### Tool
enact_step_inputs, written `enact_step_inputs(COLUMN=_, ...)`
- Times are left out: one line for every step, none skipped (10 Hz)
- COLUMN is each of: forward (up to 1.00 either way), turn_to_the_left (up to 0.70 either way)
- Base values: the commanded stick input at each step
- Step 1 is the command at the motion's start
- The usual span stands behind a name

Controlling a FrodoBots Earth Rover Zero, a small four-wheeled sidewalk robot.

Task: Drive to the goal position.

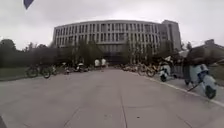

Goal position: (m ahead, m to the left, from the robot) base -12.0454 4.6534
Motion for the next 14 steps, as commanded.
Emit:
enact_step_inputs(forward=0.7, turn_to_the_left=-0.03)
enact_step_inputs(forward=0.7, turn_to_the_left=-0.01)
enact_step_inputs(forward=0.69, turn_to_the_left=0.01)
enact_step_inputs(forward=0.64, turn_to_the_left=0.06)
enact_step_inputs(forward=0.58, turn_to_the_left=0.12)
enact_step_inputs(forward=0.52, turn_to_the_left=0.18)
enact_step_inputs(forward=0.46, turn_to_the_left=0.24)
enact_step_inputs(forward=0.41, turn_to_the_left=0.29)
enact_step_inputs(forward=0.35, turn_to_the_left=0.35)
enact_step_inputs(forward=0.29, turn_to_the_left=0.41)
enact_step_inputs(forward=0.23, turn_to_the_left=0.47)
enact_step_inputs(forward=0.18, turn_to_the_left=0.52)
enact_step_inputs(forward=0.12, turn_to_the_left=0.58)
enact_step_inputs(forward=0.06, turn_to_the_left=0.64)
